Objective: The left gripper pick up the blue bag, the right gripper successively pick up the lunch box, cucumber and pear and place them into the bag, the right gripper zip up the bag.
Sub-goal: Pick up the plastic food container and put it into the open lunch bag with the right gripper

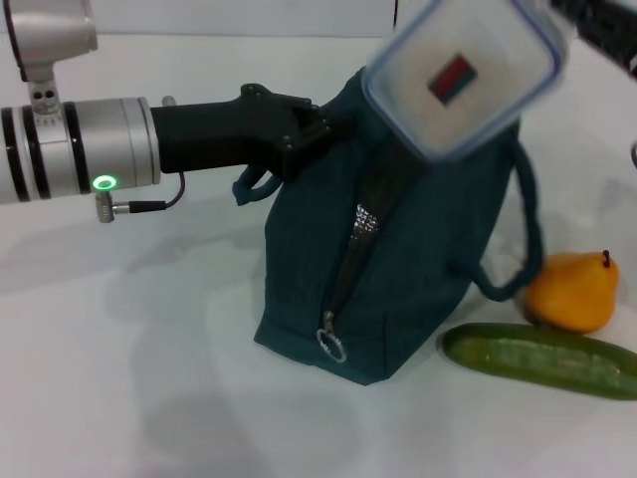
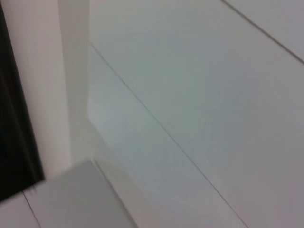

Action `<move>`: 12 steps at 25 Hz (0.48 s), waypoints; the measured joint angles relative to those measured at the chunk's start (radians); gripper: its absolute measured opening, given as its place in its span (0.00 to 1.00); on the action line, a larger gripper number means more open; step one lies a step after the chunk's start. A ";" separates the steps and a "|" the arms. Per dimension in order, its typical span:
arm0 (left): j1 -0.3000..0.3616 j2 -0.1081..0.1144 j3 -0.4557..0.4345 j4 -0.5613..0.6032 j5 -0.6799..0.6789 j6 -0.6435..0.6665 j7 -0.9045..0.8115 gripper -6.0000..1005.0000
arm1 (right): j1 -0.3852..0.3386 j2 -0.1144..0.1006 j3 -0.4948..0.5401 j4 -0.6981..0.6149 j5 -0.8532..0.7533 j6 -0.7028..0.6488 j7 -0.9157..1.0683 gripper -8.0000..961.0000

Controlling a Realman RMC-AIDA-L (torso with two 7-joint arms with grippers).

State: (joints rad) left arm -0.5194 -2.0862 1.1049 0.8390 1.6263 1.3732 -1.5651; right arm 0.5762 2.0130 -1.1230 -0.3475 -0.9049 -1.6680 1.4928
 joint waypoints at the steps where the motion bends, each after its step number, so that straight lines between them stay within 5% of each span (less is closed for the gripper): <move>1: 0.000 0.000 0.000 0.000 -0.001 -0.003 0.000 0.05 | -0.015 0.000 -0.001 -0.016 -0.017 0.009 -0.007 0.11; 12: -0.005 -0.001 0.002 -0.004 -0.006 -0.023 0.001 0.05 | -0.089 -0.002 -0.004 -0.076 -0.197 0.120 -0.057 0.10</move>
State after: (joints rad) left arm -0.5242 -2.0874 1.1067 0.8353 1.6203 1.3503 -1.5646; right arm 0.4872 2.0110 -1.1273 -0.4235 -1.1018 -1.5481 1.4361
